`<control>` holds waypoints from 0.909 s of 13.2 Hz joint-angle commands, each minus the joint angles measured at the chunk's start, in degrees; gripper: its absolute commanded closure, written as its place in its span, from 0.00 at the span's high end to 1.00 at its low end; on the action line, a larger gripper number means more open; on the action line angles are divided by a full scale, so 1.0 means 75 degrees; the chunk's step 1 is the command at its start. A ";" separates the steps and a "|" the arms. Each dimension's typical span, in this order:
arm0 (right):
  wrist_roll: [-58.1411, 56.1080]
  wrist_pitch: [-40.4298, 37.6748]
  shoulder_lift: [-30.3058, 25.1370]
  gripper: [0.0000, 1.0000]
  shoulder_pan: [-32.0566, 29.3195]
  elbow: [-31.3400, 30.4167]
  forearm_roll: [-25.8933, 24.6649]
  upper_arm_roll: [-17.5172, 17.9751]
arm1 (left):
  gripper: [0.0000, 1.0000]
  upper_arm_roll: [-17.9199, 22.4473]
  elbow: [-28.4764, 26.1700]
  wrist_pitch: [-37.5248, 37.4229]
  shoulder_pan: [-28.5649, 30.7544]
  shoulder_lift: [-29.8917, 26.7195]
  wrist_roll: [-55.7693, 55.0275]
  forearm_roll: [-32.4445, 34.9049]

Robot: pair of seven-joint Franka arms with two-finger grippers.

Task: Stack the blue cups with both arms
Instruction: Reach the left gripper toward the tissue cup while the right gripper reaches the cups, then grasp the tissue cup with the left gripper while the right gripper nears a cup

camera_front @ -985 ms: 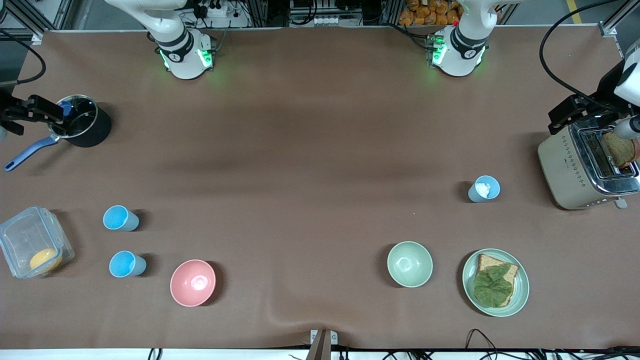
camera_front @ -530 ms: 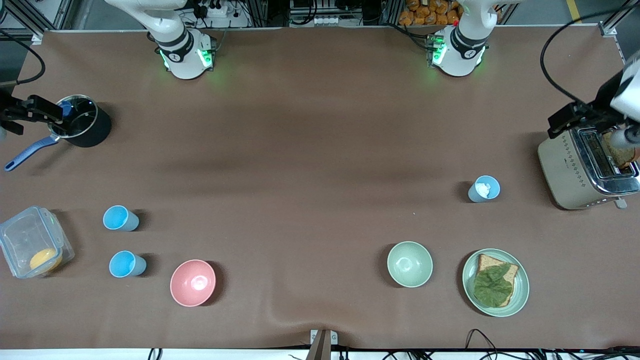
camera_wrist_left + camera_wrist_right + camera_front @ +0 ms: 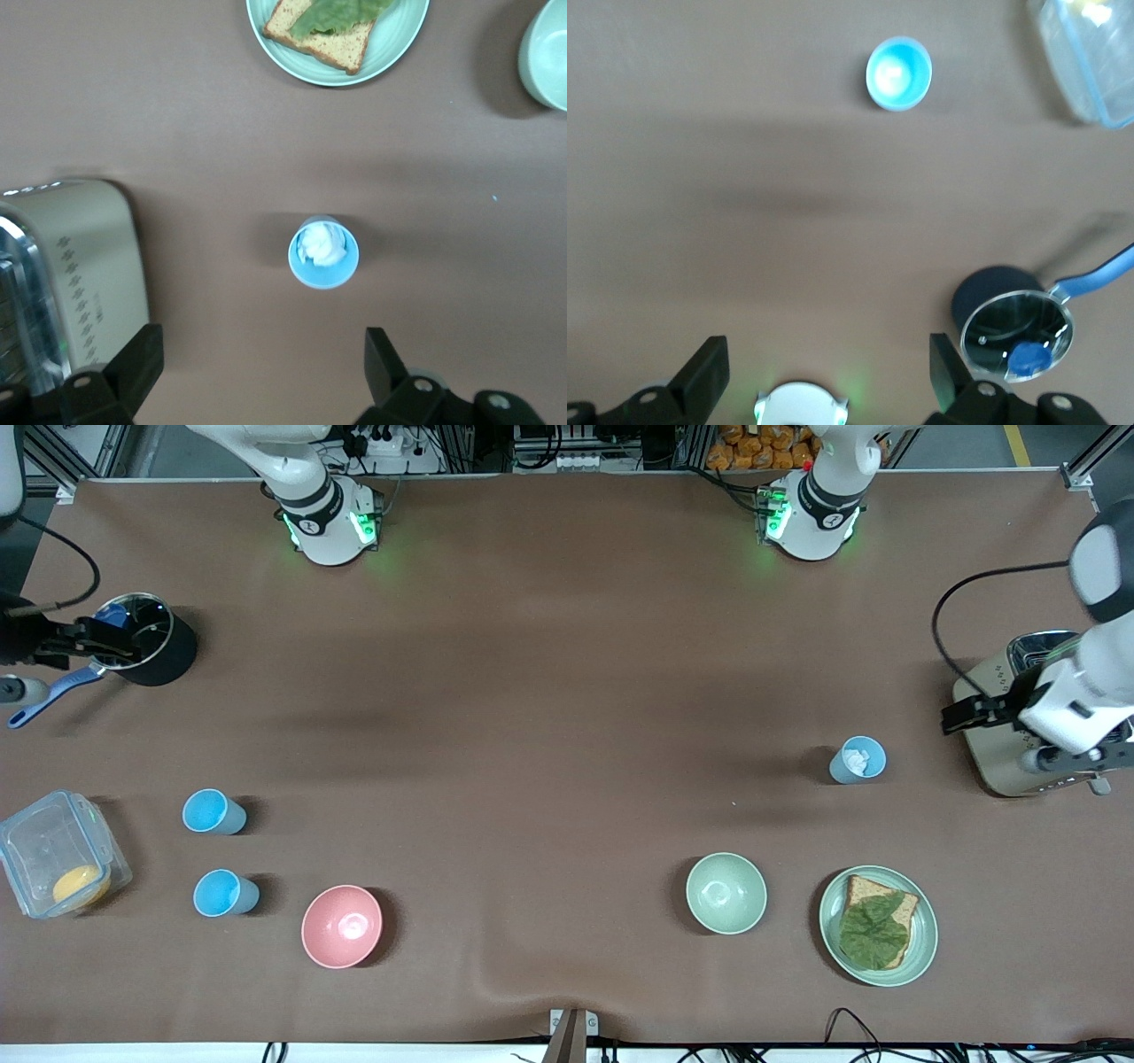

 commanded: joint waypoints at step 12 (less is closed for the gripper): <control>-0.0611 -0.0397 0.2909 1.00 -0.0967 0.0604 0.0067 0.0069 | 0.87 -0.0037 -0.2627 0.3822 0.0454 0.1168 0.0572 -0.0125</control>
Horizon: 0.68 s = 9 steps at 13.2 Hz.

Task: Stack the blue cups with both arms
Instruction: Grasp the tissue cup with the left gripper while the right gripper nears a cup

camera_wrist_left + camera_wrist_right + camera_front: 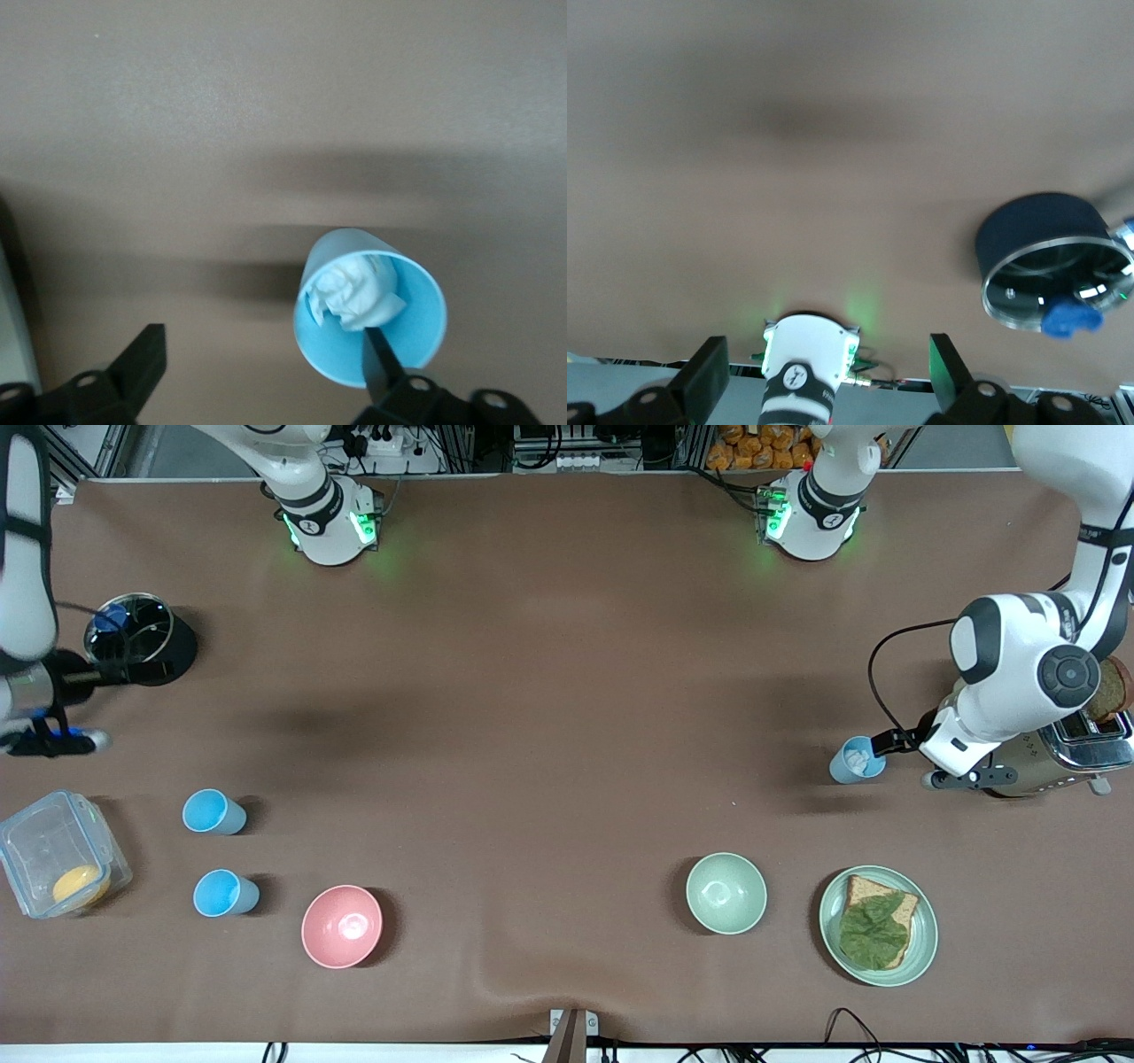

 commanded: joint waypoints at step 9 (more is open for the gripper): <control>-0.1478 0.1417 0.2305 1.00 -0.0157 0.1860 0.0085 0.0106 | 0.00 -0.0525 0.0028 0.0541 -0.0025 0.0305 -0.0051 -0.0137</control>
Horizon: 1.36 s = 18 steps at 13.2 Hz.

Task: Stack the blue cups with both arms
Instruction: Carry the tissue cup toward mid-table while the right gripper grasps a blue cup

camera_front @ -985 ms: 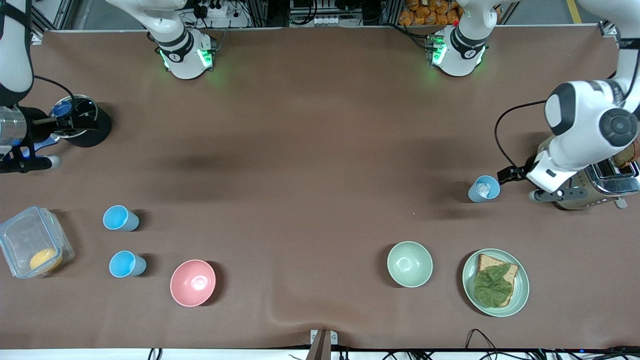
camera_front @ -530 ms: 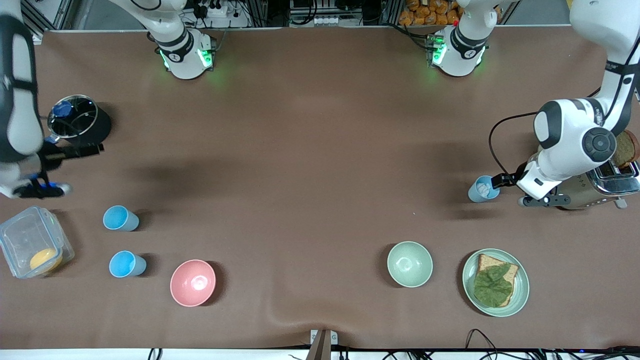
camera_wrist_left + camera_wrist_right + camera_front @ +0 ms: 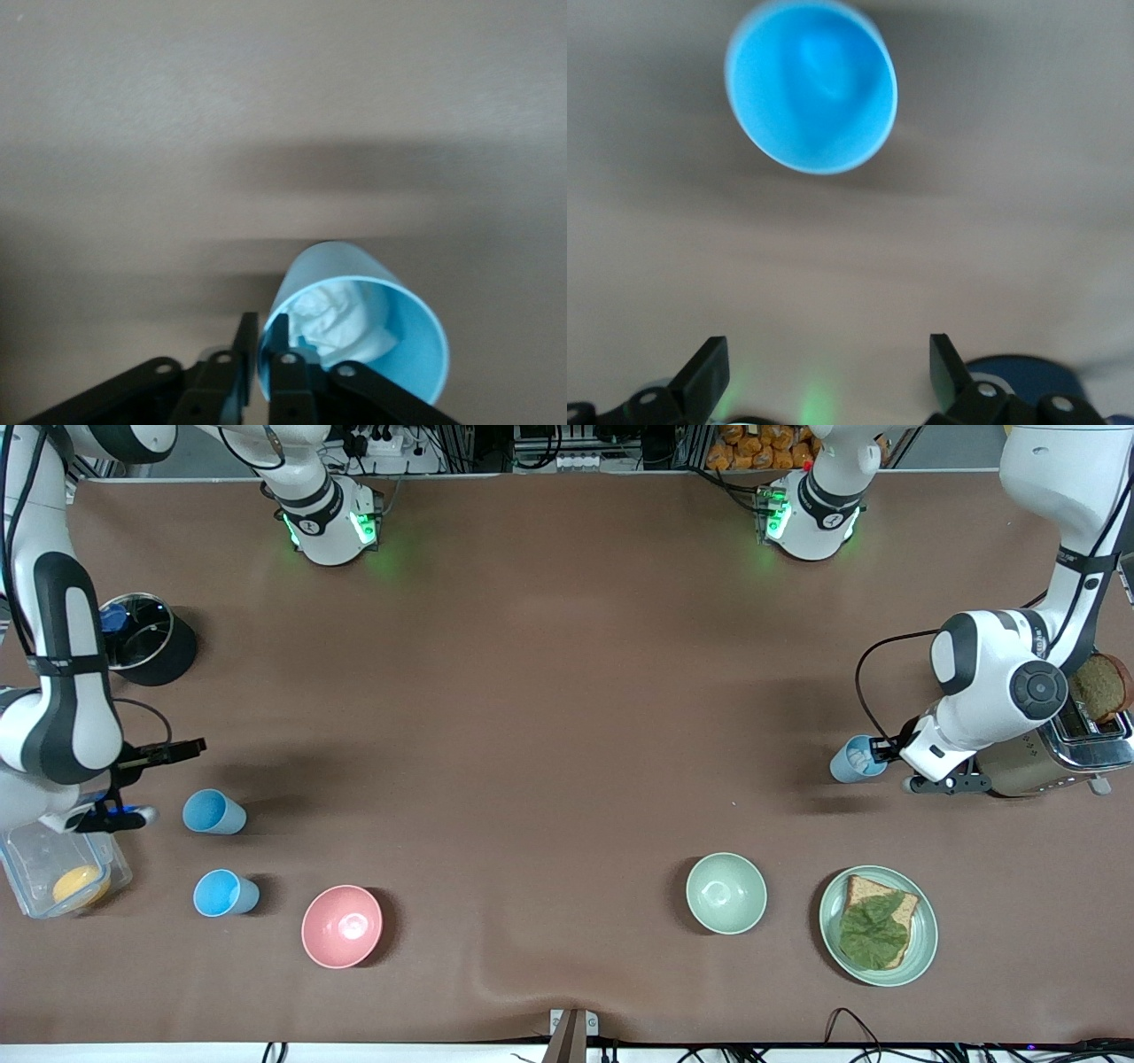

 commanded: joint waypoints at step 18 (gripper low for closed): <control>-0.1935 0.4661 0.0100 0.30 0.0191 -0.1696 -0.0212 0.0014 | 0.00 -0.2939 0.2778 -0.0543 -0.3996 0.2306 -1.0291 0.2030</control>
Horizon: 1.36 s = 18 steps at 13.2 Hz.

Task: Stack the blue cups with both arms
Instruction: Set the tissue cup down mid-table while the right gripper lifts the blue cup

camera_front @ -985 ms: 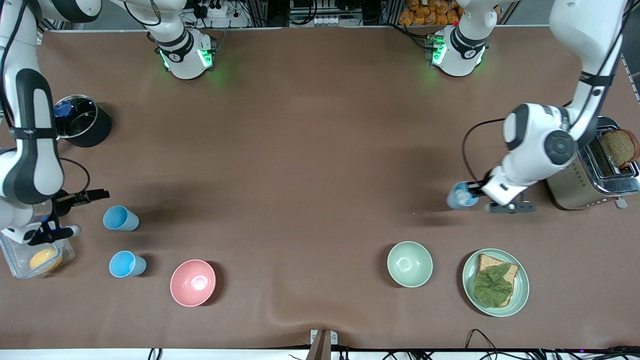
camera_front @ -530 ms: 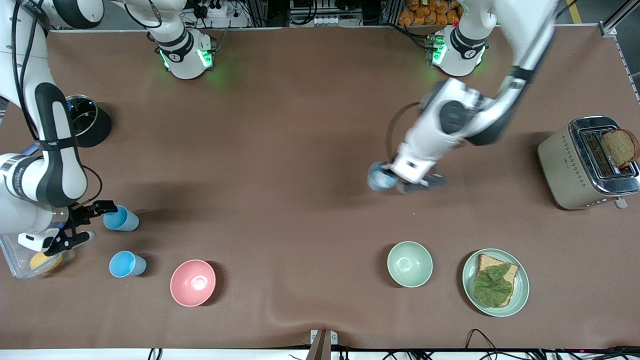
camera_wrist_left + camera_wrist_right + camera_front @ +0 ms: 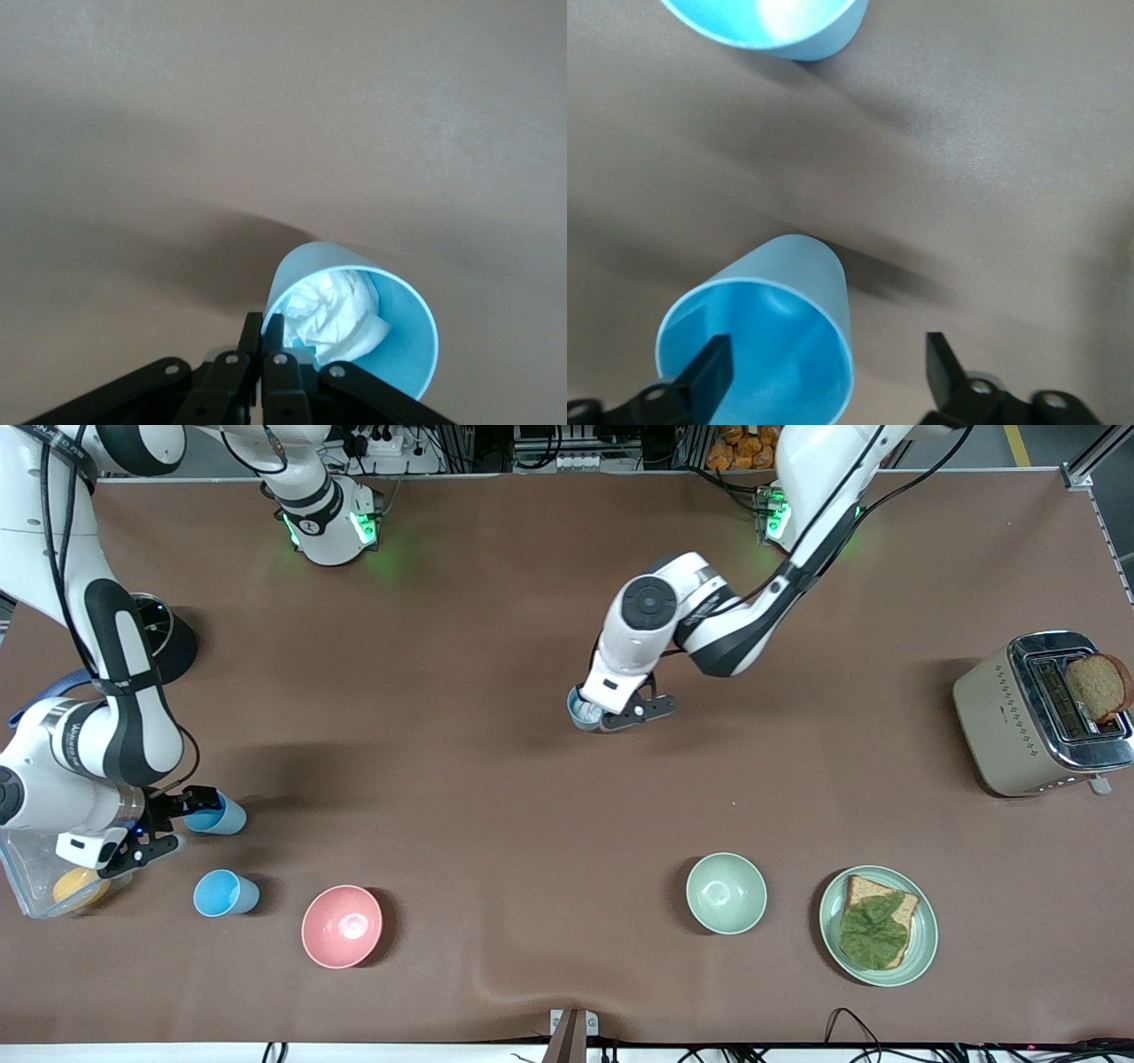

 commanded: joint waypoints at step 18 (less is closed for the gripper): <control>0.1926 -0.5424 -0.1197 0.00 0.2347 0.2376 0.0596 0.0473 | 1.00 0.0033 0.2520 -0.3229 0.0622 -0.1202 0.1177 0.0585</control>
